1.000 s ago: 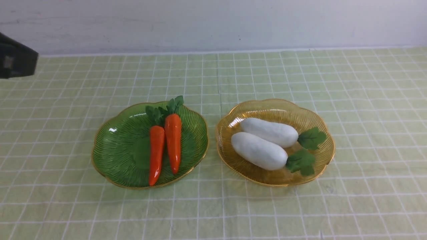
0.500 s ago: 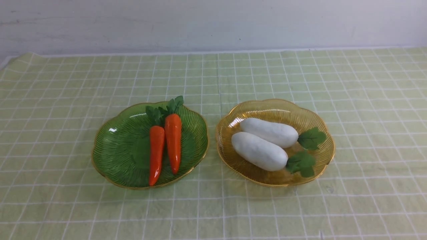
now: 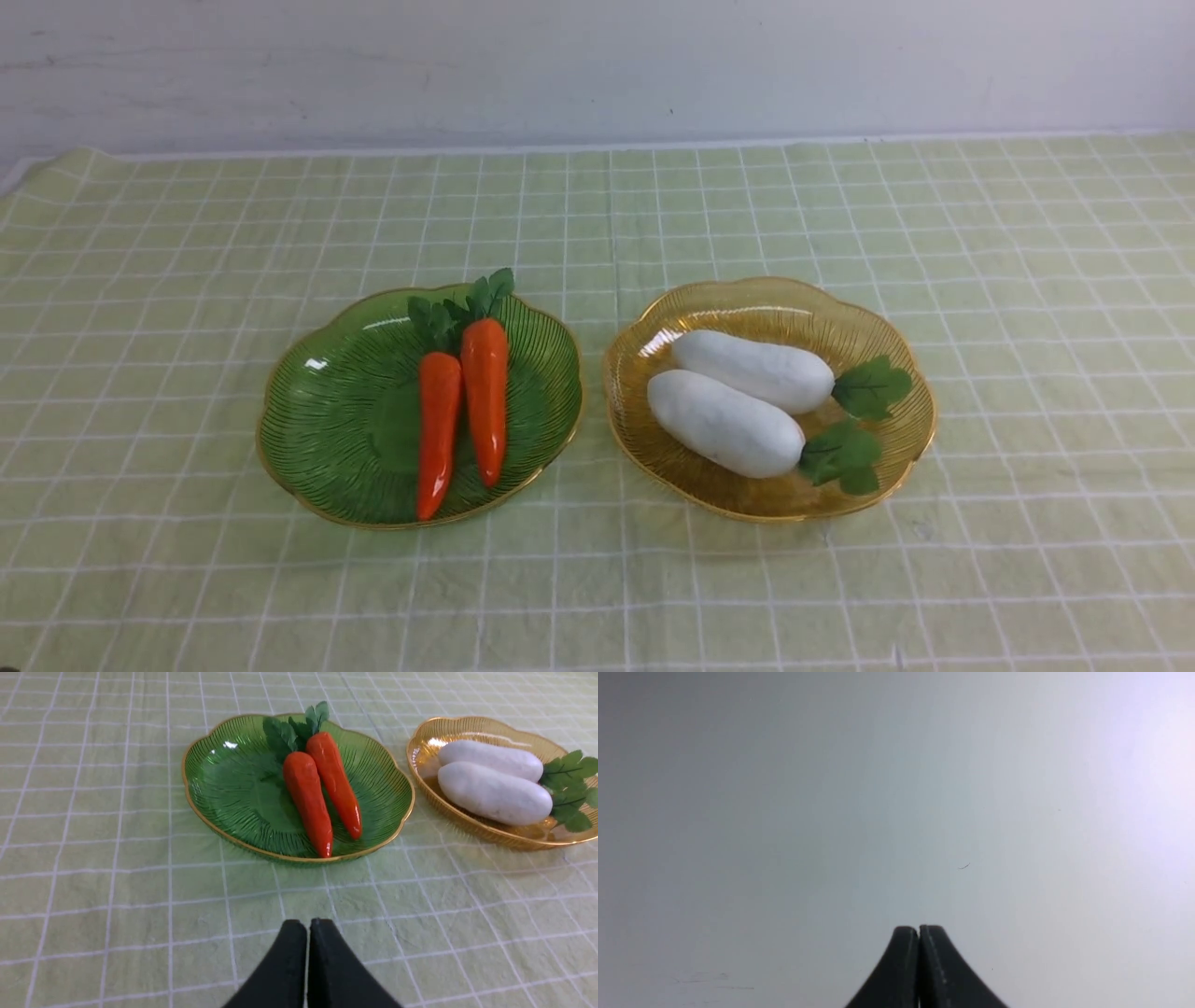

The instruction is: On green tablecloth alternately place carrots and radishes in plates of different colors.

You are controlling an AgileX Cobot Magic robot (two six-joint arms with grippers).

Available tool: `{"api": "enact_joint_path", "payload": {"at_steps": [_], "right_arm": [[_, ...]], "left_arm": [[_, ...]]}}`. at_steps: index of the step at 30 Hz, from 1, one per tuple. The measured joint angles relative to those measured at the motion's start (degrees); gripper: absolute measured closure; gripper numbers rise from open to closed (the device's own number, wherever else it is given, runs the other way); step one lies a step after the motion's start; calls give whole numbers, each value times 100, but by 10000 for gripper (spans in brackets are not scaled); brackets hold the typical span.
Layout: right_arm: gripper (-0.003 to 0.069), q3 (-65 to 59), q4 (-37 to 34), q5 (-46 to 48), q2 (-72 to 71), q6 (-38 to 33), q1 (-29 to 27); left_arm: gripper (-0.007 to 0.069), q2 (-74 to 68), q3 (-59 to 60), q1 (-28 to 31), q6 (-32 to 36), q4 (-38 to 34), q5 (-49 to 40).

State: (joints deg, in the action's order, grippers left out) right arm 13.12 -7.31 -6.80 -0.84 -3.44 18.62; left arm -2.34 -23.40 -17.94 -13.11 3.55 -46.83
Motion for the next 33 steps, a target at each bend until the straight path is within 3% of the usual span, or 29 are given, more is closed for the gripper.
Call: {"api": "enact_joint_path", "payload": {"at_steps": [16,21,26,28,33], "right_arm": [[673,0,0,0,0,0,0],[673,0,0,0,0,0,0],[673,0,0,-6,0,0,0],[673,0,0,1,0,0,0],[673,0,0,1,0,0,0]], "left_arm": [[632,112,41,0,8,41,104],[632,223,284,64,429,69,710],[632,315,1082,703,1466,-355,1681],[632,315,1721,1261,2036,-679,2197],[632,315,2354,1736,2257,-782,2521]]}}
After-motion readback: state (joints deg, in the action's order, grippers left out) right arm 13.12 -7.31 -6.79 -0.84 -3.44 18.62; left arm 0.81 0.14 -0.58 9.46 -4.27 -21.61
